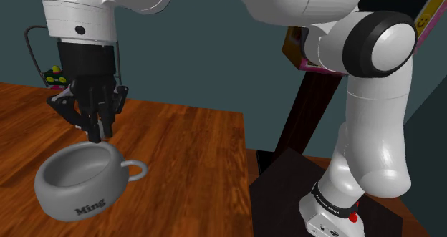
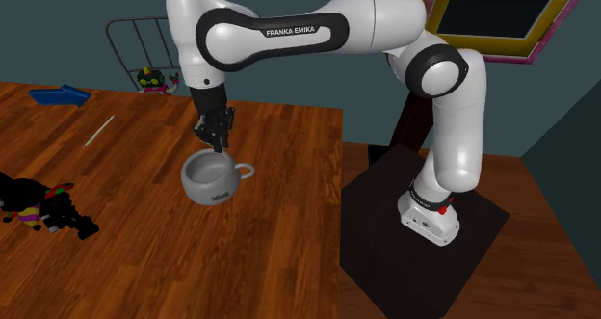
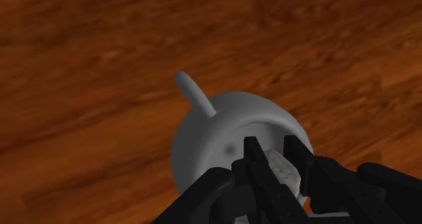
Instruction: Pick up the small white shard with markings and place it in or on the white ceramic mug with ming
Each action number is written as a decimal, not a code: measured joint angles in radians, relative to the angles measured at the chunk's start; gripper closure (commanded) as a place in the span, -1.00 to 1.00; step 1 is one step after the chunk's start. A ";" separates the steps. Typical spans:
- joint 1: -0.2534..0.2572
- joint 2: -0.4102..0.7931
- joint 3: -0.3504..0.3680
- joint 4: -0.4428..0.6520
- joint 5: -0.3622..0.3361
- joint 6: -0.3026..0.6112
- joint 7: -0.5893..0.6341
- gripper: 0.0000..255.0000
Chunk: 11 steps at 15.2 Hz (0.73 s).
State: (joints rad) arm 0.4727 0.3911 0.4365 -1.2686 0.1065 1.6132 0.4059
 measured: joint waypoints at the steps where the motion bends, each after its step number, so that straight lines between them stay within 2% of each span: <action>1: 0.007 0.013 0.000 0.003 -0.005 0.010 0.005 1.00; 11: 0.001 0.010 -0.002 -0.137 -0.001 0.145 -0.016 1.00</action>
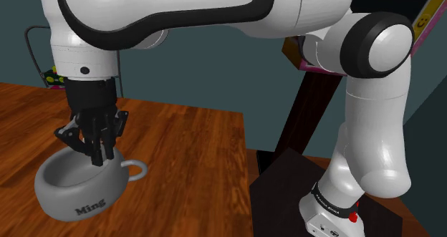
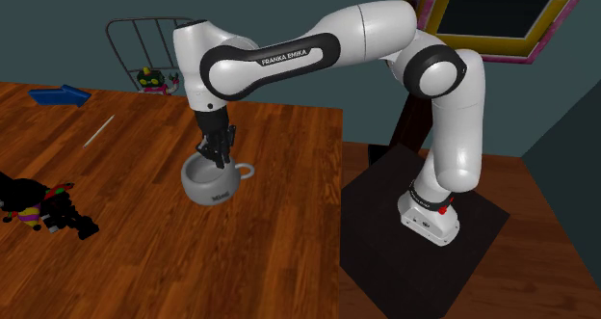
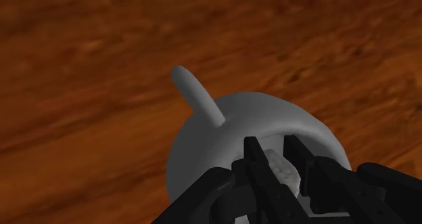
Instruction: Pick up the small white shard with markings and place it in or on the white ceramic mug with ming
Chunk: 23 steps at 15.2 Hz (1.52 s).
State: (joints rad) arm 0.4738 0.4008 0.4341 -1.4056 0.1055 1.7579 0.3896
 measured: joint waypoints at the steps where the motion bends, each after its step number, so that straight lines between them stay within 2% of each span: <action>1: 0.000 0.000 0.000 -0.007 0.000 0.007 -0.001 1.00; 7: 0.000 -0.001 0.000 -0.012 0.000 0.014 -0.002 1.00; 8: 0.000 -0.001 0.000 -0.012 0.000 0.014 -0.002 -1.00; 14: -0.001 0.000 0.000 -0.012 0.000 0.014 -0.003 -1.00; 19: -0.003 0.013 -0.003 0.116 -0.006 -0.103 0.004 -1.00; 23: -0.002 0.017 -0.003 0.134 -0.007 -0.118 0.006 -1.00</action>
State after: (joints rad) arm 0.4721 0.4181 0.4308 -1.2713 0.0981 1.6399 0.3952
